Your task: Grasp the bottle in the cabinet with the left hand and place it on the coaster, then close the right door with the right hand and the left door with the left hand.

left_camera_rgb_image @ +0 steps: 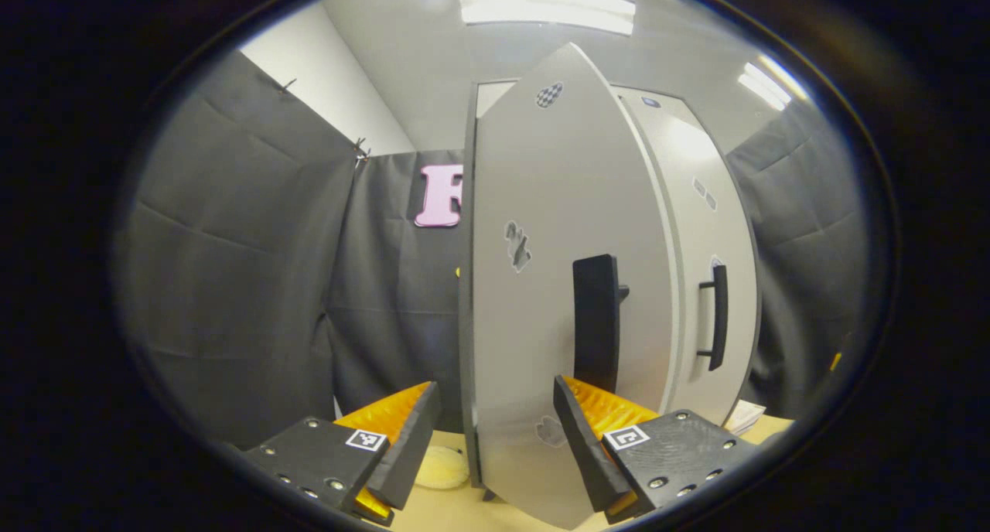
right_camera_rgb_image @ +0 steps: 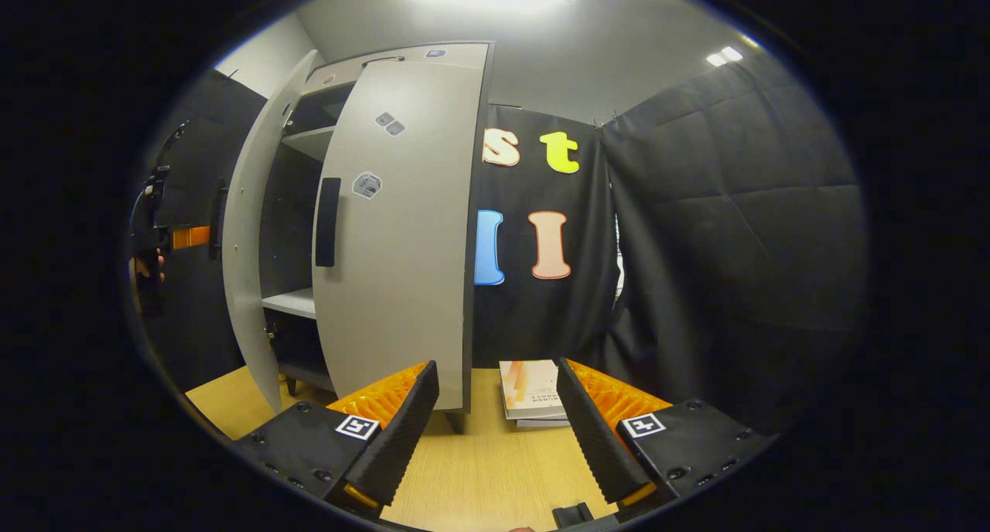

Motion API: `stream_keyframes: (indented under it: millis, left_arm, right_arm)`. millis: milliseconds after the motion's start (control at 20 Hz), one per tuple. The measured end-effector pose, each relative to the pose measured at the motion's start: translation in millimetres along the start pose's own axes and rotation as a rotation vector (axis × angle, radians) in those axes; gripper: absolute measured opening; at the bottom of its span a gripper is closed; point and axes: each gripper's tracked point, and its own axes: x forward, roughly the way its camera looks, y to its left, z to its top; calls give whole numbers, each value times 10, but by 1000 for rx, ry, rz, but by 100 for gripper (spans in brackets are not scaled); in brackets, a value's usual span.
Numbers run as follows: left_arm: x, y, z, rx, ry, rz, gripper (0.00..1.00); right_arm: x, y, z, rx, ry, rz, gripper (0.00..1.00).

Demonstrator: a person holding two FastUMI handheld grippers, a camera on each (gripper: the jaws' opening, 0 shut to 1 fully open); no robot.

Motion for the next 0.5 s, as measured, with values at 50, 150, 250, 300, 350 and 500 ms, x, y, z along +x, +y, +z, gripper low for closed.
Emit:
stream_keyframes:
  millis: [50,150,250,300,350,500]
  left_arm:
    - [41,-89,-12,-10,4,-16,86]
    - [135,-240,-39,-13,18,-45,86]
    - [268,-344,-32,-9,30,-50,87]
    - [304,-365,-47,-5,35,-46,87]
    - [328,-374,-45,1,35,-45,87]
    - [334,-368,-37,14,33,-49,87]
  right_arm:
    - [-19,-44,-7,3,2,-6,98]
    - [-49,-116,-34,9,5,-18,98]
    - [-83,-162,-45,12,4,-23,98]
    - [-95,-180,-49,11,5,-25,98]
    - [-99,-192,-61,9,5,-25,98]
    - [-105,-202,-60,9,6,-16,98]
